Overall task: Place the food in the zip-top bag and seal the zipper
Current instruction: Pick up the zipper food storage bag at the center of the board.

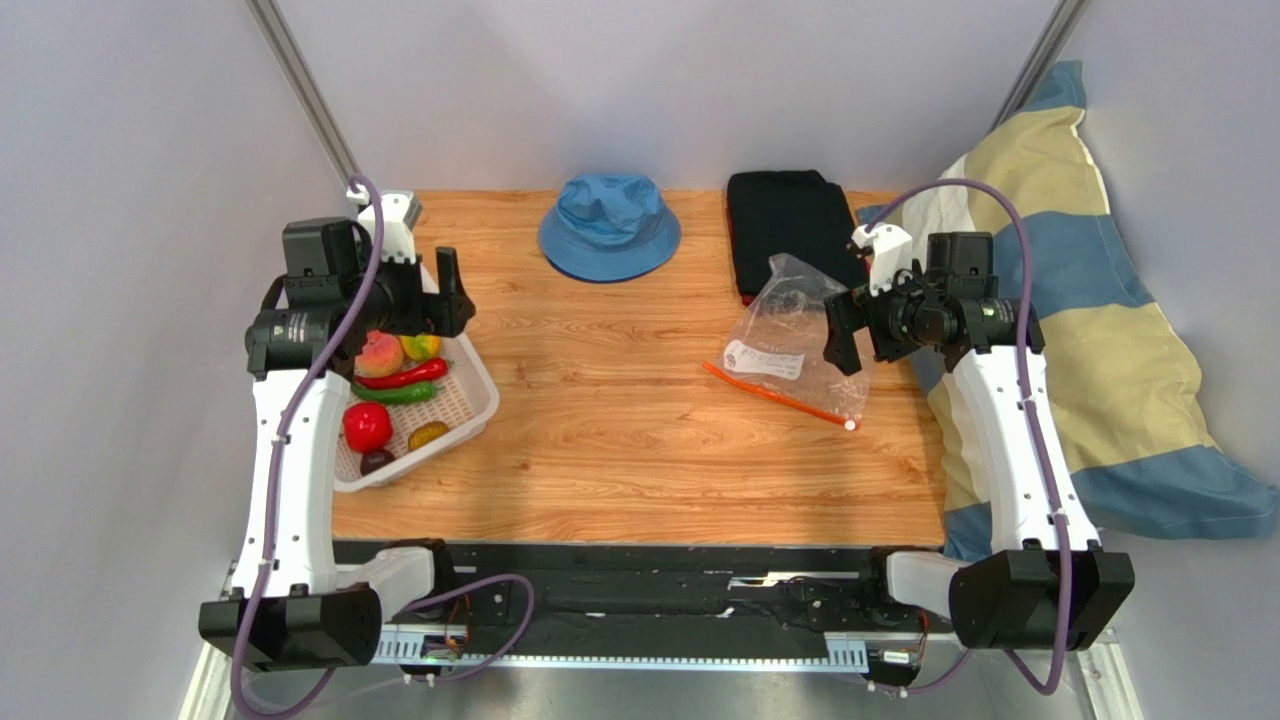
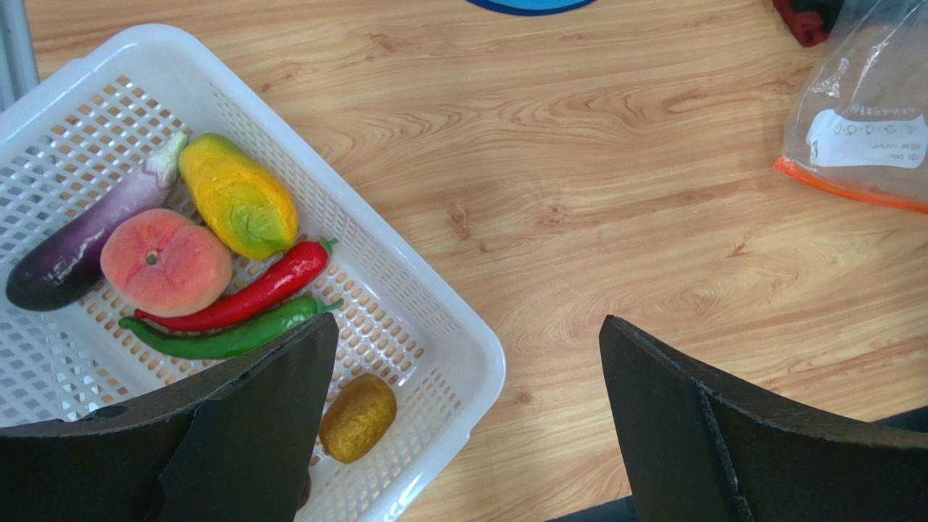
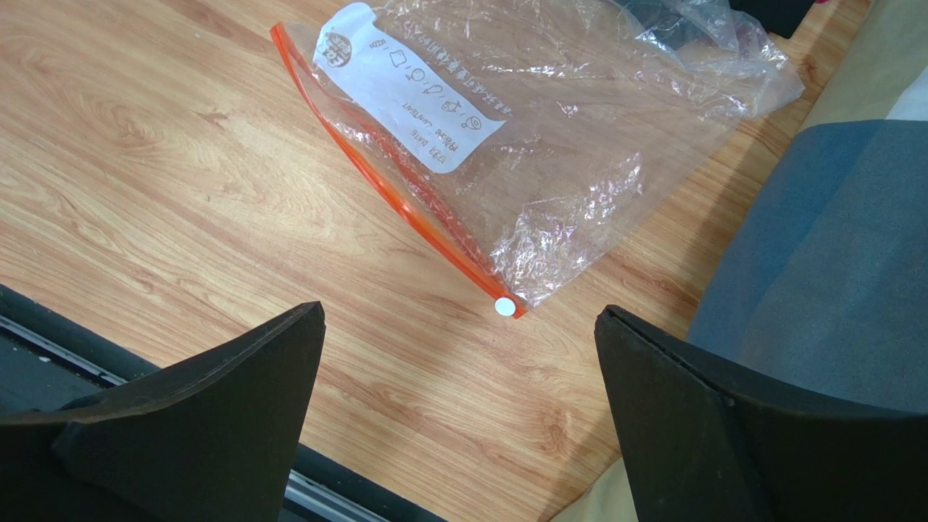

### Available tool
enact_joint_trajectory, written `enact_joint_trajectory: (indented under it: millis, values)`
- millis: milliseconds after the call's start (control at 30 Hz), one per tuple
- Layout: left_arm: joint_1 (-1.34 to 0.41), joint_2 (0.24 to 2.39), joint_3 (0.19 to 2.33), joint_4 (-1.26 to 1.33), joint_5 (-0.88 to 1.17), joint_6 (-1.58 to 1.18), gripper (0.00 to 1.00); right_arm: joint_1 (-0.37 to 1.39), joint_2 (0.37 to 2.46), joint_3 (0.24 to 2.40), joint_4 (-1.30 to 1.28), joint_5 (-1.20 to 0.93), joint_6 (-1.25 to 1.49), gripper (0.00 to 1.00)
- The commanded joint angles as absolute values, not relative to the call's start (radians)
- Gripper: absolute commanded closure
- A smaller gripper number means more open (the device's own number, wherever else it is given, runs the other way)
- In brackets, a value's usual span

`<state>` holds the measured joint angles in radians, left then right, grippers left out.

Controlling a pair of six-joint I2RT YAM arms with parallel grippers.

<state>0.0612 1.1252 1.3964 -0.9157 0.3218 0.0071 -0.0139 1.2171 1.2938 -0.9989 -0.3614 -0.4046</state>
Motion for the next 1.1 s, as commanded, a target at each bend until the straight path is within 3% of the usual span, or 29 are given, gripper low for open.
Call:
enact_joint_trajectory:
  millis: [0, 400, 700, 1067]
  values:
    - [0.063, 1.071, 1.427, -0.897, 0.305, 0.000, 0.01, -0.005, 1.215, 1.281, -1.002, -0.373, -0.486, 0.00]
    - [0.063, 0.965, 1.341, -0.859, 0.451, 0.101, 0.01, 0.216, 1.310, 1.217, -0.999, -0.215, -0.665, 0.01]
    - [0.063, 0.985, 1.302, -0.835, 0.500, 0.083, 0.01, 0.363, 1.431, 1.112, -0.845, -0.026, -0.742, 0.14]
    - [0.061, 0.997, 1.287, -0.807, 0.495, 0.071, 0.01, 0.397, 1.607, 1.020, -0.611, 0.141, -0.779, 0.16]
